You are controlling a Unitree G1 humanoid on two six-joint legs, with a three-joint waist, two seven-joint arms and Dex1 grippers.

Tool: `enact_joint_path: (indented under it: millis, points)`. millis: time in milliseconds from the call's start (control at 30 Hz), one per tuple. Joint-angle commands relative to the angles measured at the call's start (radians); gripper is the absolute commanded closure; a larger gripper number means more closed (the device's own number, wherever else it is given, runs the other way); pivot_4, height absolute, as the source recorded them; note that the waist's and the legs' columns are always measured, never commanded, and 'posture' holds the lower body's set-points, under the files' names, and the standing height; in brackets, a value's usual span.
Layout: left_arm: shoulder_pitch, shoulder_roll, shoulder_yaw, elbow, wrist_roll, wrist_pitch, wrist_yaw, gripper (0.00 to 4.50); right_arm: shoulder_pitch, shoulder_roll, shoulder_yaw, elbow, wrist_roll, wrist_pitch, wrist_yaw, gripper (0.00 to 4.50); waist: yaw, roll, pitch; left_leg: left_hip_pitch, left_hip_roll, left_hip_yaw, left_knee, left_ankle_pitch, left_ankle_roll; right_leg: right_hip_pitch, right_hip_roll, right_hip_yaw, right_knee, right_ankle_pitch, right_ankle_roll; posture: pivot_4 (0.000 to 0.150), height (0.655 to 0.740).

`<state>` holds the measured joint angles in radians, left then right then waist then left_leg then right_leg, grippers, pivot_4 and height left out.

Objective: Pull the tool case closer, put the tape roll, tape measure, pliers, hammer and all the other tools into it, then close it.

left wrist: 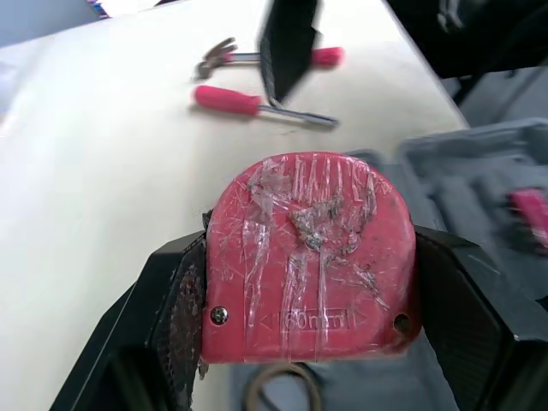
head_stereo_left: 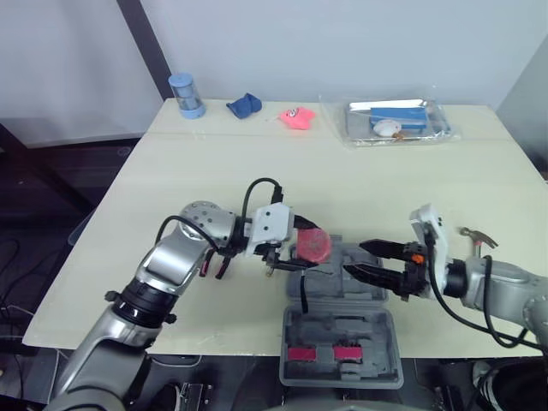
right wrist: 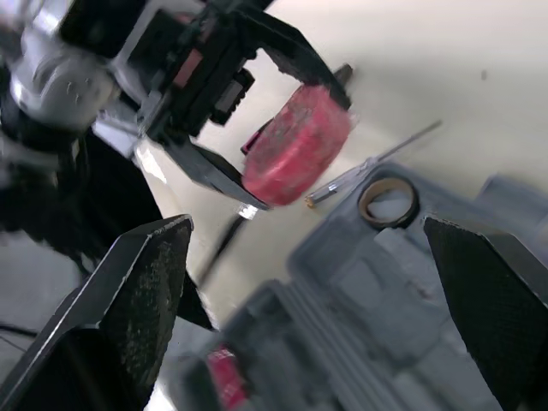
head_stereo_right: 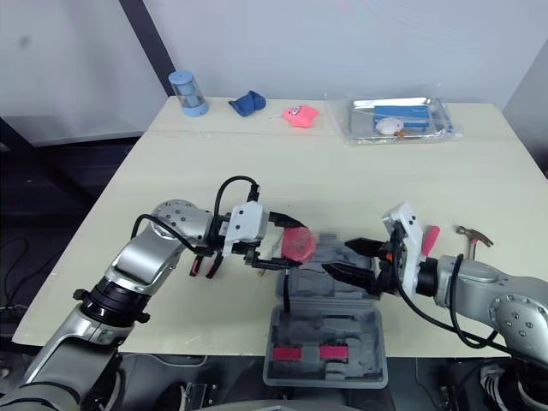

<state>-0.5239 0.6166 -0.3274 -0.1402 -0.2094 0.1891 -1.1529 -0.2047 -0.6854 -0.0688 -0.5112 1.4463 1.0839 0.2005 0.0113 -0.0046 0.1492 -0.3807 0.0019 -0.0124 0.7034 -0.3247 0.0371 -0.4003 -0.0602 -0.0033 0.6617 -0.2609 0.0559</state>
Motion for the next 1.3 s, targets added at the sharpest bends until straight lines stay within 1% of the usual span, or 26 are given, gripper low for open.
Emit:
enact_joint_path:
  millis: [33, 100, 200, 267, 300, 333, 367, 400, 433, 467, 533, 567, 767, 800, 867, 967, 1100, 1300]
  points:
    - [0.006, -0.033, -0.008, -0.046, 0.020, 0.004, 0.042, 1.51, -0.044, 0.023, 0.039, 0.030, 0.226, -0.021, -0.194, 0.00, -0.001, 0.000, 0.000, 0.000, 0.000, 0.000, 0.000, 0.000, 0.000, 0.000, 0.000, 0.000, 0.000, 0.000, 0.000, 0.150, 0.7400]
    - [0.009, -0.045, -0.010, -0.048, 0.028, 0.006, 0.049, 1.51, -0.060, 0.028, 0.066, 0.053, 0.310, -0.045, -0.293, 0.00, -0.001, 0.000, 0.000, -0.001, 0.000, 0.000, 0.000, 0.001, -0.001, -0.001, 0.000, 0.000, 0.000, 0.000, 0.000, 0.150, 0.7400]
    - [0.018, -0.054, -0.013, -0.053, 0.031, 0.003, 0.047, 1.51, -0.079, 0.031, 0.109, 0.088, 0.384, -0.075, -0.413, 0.00, 0.000, 0.000, 0.000, -0.002, 0.000, 0.000, 0.000, 0.001, -0.001, -0.002, 0.000, 0.000, 0.000, 0.000, 0.000, 0.150, 0.7400]
    - [0.023, -0.059, -0.013, -0.055, 0.031, 0.001, 0.048, 1.51, -0.087, 0.029, 0.129, 0.104, 0.428, -0.097, -0.475, 0.52, 0.000, 0.000, 0.000, -0.002, 0.000, 0.001, 0.000, 0.001, -0.001, -0.002, 0.000, 0.000, 0.000, 0.000, 0.000, 0.150, 0.7400]
    - [0.025, -0.061, -0.012, -0.056, 0.030, 0.001, 0.048, 1.51, -0.091, 0.031, 0.137, 0.111, 0.441, -0.105, -0.498, 0.61, -0.001, 0.000, 0.000, -0.002, 0.000, 0.001, 0.000, 0.000, -0.001, -0.002, 0.000, 0.000, 0.000, 0.000, 0.000, 0.150, 0.7400]
    - [0.026, -0.064, -0.013, -0.057, 0.028, 0.000, 0.047, 1.51, -0.095, 0.029, 0.145, 0.115, 0.450, -0.110, -0.515, 1.05, -0.001, 0.000, 0.000, -0.002, 0.000, 0.001, 0.000, 0.000, -0.001, -0.002, 0.000, 0.000, 0.000, 0.000, 0.000, 0.150, 0.7400]
    - [0.028, -0.066, -0.014, -0.059, 0.028, -0.001, 0.047, 1.51, -0.098, 0.027, 0.150, 0.117, 0.457, -0.114, -0.526, 1.77, -0.001, 0.000, 0.000, -0.002, 0.000, 0.001, 0.000, 0.000, 0.000, -0.002, 0.000, 0.000, 0.000, 0.000, 0.000, 0.150, 0.7400]
    - [0.029, -0.073, -0.013, -0.060, 0.024, 0.001, 0.050, 1.51, -0.101, 0.026, 0.159, 0.120, 0.466, -0.118, -0.543, 1.88, -0.001, 0.000, 0.000, -0.002, 0.000, 0.001, 0.000, 0.000, 0.000, -0.002, 0.000, 0.000, 0.000, 0.000, 0.000, 0.150, 0.7400]
    - [0.028, -0.078, -0.013, -0.060, 0.023, -0.003, 0.050, 1.51, -0.103, 0.025, 0.168, 0.122, 0.471, -0.120, -0.556, 2.43, -0.001, 0.000, 0.000, -0.002, 0.000, 0.001, 0.000, 0.000, 0.000, -0.002, 0.000, 0.000, 0.000, 0.000, 0.000, 0.150, 0.7400]
    - [0.028, -0.082, -0.012, -0.060, 0.022, -0.003, 0.052, 1.51, -0.103, 0.025, 0.175, 0.122, 0.477, -0.124, -0.566, 2.81, 0.000, 0.000, 0.000, -0.002, 0.000, 0.001, 0.000, 0.000, 0.000, -0.002, 0.000, 0.000, 0.000, 0.000, 0.000, 0.150, 0.7400]
    - [0.027, -0.091, -0.009, -0.059, 0.020, 0.002, 0.055, 1.51, -0.106, 0.020, 0.184, 0.120, 0.490, -0.131, -0.580, 3.93, -0.001, 0.000, 0.000, -0.003, 0.000, 0.001, 0.000, 0.000, 0.001, -0.002, 0.000, 0.000, 0.000, 0.000, 0.000, 0.150, 0.7400]
    - [0.028, -0.094, -0.008, -0.058, 0.020, 0.003, 0.055, 1.51, -0.106, 0.017, 0.186, 0.120, 0.496, -0.136, -0.586, 4.00, -0.001, 0.000, 0.000, -0.003, 0.000, 0.001, 0.000, 0.000, 0.001, -0.002, 0.000, 0.000, 0.000, 0.000, 0.000, 0.150, 0.7400]
    - [0.033, -0.105, 0.006, -0.045, 0.005, 0.000, 0.055, 1.51, -0.101, -0.010, 0.173, 0.118, 0.517, -0.156, -0.593, 4.00, 0.000, 0.000, 0.000, -0.003, 0.000, 0.001, 0.000, -0.001, 0.001, -0.002, 0.000, 0.000, 0.000, 0.000, 0.000, 0.150, 0.7400]
    - [0.035, -0.103, 0.017, -0.040, -0.012, -0.001, 0.043, 0.50, -0.092, -0.024, 0.159, 0.113, 0.519, -0.152, -0.576, 4.00, 0.000, 0.000, 0.000, -0.003, 0.000, 0.001, 0.000, -0.001, 0.001, -0.002, 0.000, 0.000, 0.000, 0.000, 0.000, 0.150, 0.7400]
    - [0.039, -0.097, 0.042, -0.030, -0.049, -0.002, 0.017, 0.00, -0.074, -0.052, 0.131, 0.103, 0.524, -0.147, -0.541, 4.00, 0.001, 0.000, 0.000, -0.003, 0.000, 0.001, 0.000, -0.001, 0.001, -0.003, -0.001, 0.000, 0.000, 0.000, 0.000, 0.150, 0.7400]
    - [0.049, -0.069, 0.080, -0.013, -0.103, -0.022, -0.044, 0.00, -0.038, -0.112, 0.077, 0.093, 0.526, -0.129, -0.459, 4.00, 0.000, 0.000, 0.000, -0.003, 0.000, 0.001, 0.000, -0.001, 0.001, -0.003, -0.001, 0.000, 0.000, 0.000, 0.000, 0.150, 0.7400]
    - [0.078, 0.004, 0.126, 0.010, -0.161, -0.075, -0.169, 0.00, 0.044, -0.226, -0.030, 0.128, 0.509, -0.066, -0.302, 4.00, 0.000, 0.000, 0.000, -0.003, 0.000, 0.001, 0.000, -0.001, 0.002, -0.003, 0.000, 0.000, 0.000, 0.000, 0.000, 0.150, 0.7400]
    - [0.119, 0.101, 0.185, 0.021, -0.256, -0.102, -0.337, 0.00, 0.250, -0.392, -0.191, 0.229, 0.313, 0.065, 0.016, 4.00, 0.004, 0.000, 0.000, -0.003, 0.000, 0.002, -0.001, -0.001, 0.002, -0.003, -0.001, 0.000, -0.002, 0.000, 0.000, 0.150, 0.7400]
